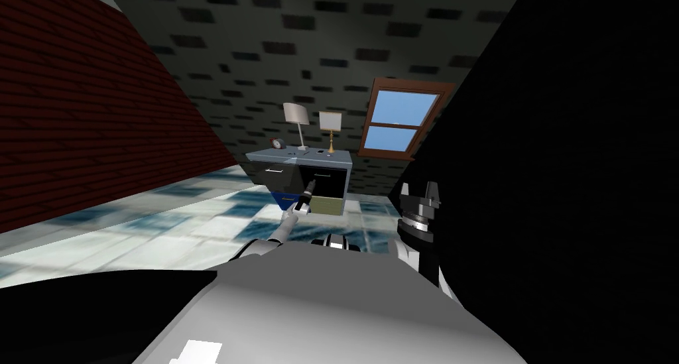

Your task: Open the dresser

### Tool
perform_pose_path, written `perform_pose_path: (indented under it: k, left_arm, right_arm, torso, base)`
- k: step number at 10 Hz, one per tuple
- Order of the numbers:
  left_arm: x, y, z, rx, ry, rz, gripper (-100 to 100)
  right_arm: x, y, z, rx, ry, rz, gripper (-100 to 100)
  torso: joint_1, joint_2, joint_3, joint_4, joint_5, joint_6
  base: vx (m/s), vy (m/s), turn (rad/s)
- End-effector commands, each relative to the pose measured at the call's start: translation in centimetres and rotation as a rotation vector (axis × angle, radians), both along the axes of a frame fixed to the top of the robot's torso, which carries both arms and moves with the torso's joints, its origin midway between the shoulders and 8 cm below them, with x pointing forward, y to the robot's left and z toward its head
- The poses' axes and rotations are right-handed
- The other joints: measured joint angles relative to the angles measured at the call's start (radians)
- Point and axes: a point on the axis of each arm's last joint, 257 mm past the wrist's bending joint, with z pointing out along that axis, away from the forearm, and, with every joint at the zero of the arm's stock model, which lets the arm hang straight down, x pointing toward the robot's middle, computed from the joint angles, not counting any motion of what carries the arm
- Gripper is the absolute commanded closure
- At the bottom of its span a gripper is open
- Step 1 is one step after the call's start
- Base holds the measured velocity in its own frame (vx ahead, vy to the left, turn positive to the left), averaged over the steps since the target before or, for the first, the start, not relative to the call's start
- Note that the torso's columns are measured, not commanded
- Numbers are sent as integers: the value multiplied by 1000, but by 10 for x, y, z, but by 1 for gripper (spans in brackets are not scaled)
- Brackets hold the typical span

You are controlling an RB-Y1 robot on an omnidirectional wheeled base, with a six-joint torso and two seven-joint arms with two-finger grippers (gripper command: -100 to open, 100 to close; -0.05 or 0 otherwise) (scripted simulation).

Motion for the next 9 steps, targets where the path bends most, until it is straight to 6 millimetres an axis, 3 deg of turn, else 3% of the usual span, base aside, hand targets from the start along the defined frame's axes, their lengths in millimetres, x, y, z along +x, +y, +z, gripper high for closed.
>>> perform_pose_path:
  k: [1, 2, 4, 5, 6, 9]
  left_arm:
    - [11, 6, 7, 6, -10, -2, 100]
    - [18, 3, 9, 5, -8, -5, 100]
    - [19, 5, -5, 4, 25, 0, 100]
    - [29, 9, 13, 11, -9, -3, 100]
    - [34, 7, 15, 10, -7, -5, 100]
    - [38, 8, 4, 10, 22, -1, 100]
  right_arm:
    - [0, 0, 0, 0, 0, 0, 0]
    - [0, 0, 0, 0, 0, 0, 0]
    - [0, 0, 0, 0, 0, 0, 0]
    - [0, 0, 0, 0, 0, 0, 0]
    - [0, 0, 0, 0, 0, 0, 0]
    - [0, 0, 0, 0, 0, 0, 0]
  torso:
    - [0, 0, 0, 0, 0, 0]
    - [-1, 6, 3, 2, 0, 0]
    - [-3, 4, 3, 1, -1, 0]
    - [-1, 1, 1, 0, -1, 0]
    - [-2, 4, 2, 1, -1, 0]
    - [0, 1, 1, 0, 0, 0]
  base:
    - [-86, 2, 109]
    - [-110, -23, 55]
    - [-34, -20, -12]
    - [-76, -35, 96]
    - [-108, -34, 61]
    - [-24, 5, -6]
